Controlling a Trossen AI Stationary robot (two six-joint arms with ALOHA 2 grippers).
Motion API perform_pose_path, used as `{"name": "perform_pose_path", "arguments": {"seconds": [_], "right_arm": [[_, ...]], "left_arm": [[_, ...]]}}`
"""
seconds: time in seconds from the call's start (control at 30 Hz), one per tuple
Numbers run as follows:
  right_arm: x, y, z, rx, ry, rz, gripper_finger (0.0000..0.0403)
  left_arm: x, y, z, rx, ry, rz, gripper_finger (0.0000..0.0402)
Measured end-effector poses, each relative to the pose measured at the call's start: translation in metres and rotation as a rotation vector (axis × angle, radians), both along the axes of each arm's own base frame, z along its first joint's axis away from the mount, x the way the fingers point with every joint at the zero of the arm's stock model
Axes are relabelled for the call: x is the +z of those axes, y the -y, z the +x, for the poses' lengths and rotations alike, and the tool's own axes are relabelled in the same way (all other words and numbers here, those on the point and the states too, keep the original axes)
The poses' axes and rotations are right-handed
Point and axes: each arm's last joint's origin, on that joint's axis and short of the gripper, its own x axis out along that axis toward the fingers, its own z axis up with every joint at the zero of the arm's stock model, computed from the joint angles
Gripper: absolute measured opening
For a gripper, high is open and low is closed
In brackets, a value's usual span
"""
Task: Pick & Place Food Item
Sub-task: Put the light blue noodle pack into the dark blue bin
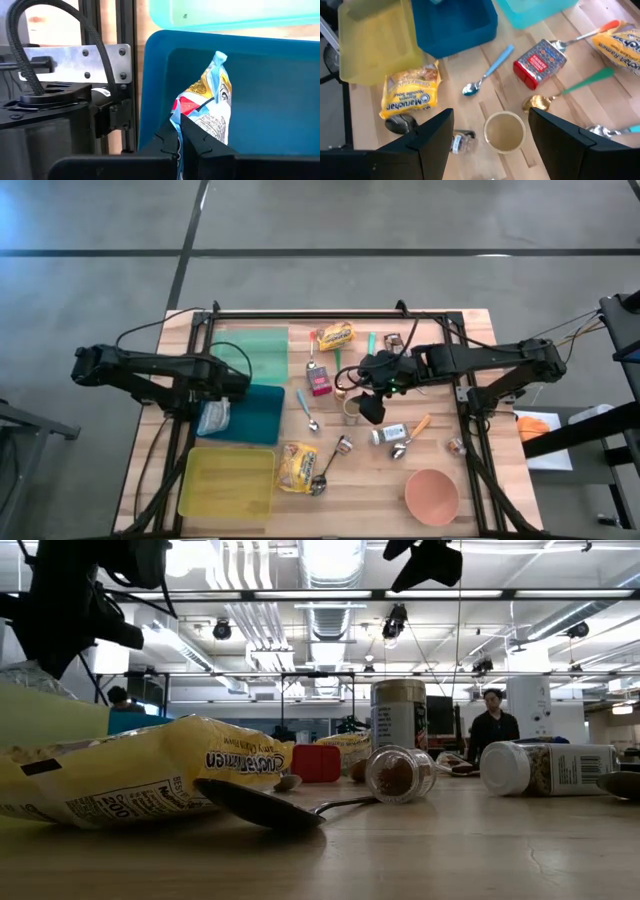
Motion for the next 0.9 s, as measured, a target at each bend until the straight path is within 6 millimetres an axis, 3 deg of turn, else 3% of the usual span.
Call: {"name": "perform_pose_path", "arguments": {"seconds": [0.5, 0.9], "right_arm": [[-0.001, -0.005, -0.002, 0.019, -0.017, -0.003, 0.0256], [-0.003, -0.008, -0.002, 0.028, -0.023, -0.003, 0.0256]], "left_arm": [[-0.002, -0.002, -0.002, -0.038, -0.072, -0.066, 0.0000], [-0.023, -0.005, 0.013, -0.132, -0.206, -0.081, 0.0000]]}}
